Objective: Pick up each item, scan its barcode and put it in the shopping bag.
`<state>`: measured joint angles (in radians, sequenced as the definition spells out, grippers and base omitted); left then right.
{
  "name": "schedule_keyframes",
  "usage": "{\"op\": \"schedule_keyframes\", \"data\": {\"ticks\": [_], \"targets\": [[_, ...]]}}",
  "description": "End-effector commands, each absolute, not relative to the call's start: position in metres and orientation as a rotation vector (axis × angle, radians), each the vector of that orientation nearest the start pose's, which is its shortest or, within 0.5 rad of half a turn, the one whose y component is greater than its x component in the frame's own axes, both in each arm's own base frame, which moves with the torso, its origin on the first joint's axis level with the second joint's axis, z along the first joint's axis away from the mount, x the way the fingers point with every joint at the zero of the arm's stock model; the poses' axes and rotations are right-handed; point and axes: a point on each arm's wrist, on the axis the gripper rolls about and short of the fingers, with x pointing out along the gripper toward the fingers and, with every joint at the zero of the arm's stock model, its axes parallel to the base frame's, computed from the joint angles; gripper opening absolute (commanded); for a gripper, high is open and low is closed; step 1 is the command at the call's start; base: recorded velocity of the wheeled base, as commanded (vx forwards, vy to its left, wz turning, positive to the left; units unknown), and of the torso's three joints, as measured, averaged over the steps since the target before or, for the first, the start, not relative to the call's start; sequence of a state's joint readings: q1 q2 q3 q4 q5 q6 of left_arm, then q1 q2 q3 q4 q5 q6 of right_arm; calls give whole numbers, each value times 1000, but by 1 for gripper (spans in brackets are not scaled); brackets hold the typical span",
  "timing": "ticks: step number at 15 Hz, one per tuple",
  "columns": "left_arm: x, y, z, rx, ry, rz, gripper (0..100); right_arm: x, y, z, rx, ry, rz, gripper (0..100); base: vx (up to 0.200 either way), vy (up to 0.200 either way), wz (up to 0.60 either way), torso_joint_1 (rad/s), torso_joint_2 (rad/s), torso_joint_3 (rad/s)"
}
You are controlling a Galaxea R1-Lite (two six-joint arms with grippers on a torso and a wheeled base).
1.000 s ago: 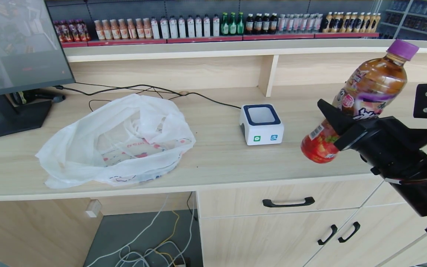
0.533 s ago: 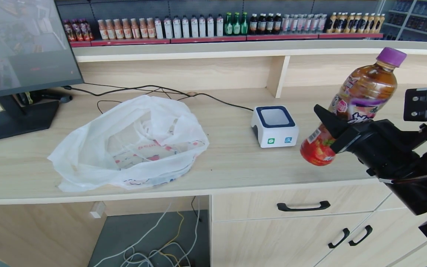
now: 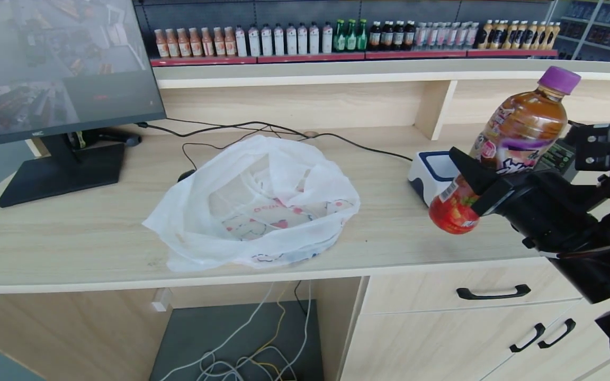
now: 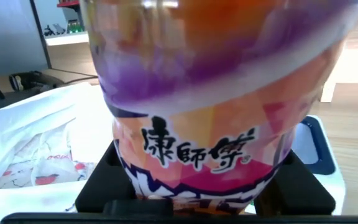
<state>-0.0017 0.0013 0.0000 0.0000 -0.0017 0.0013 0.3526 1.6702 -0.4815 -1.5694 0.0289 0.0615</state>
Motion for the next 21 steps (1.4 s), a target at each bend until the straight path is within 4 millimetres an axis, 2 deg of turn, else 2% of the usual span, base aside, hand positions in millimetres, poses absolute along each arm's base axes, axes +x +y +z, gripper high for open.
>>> {"op": "schedule_keyframes", "data": {"ticks": [1, 7, 9, 11, 13, 15, 19, 21], "targets": [[-23, 0, 76, 2, 2, -3, 100, 245, 91, 201, 116, -361, 388, 0, 0, 200, 0, -2, 2, -2], [-23, 0, 76, 2, 2, -3, 100, 249, 93, 201, 115, -363, 389, 0, 0, 200, 0, 4, 2, 2], [-23, 0, 76, 2, 2, -3, 100, 249, 95, 208, 86, -400, 406, 0, 0, 0, 0, 0, 0, 0], [-23, 0, 76, 2, 2, -3, 100, 241, 97, 202, -13, -397, 520, 0, 0, 0, 0, 0, 0, 0], [-23, 0, 76, 2, 2, -3, 100, 237, 113, 202, -33, -407, 606, 0, 0, 0, 0, 0, 0, 0], [-23, 0, 76, 2, 2, -3, 100, 243, 138, 200, -14, -413, 659, 0, 0, 0, 0, 0, 0, 0], [-23, 0, 76, 2, 2, -3, 100, 258, 183, 217, 52, -482, 649, 0, 0, 0, 0, 0, 0, 0], [-23, 0, 76, 2, 2, -3, 100, 263, 194, 226, 42, -424, 656, 0, 0, 0, 0, 0, 0, 0]]}}
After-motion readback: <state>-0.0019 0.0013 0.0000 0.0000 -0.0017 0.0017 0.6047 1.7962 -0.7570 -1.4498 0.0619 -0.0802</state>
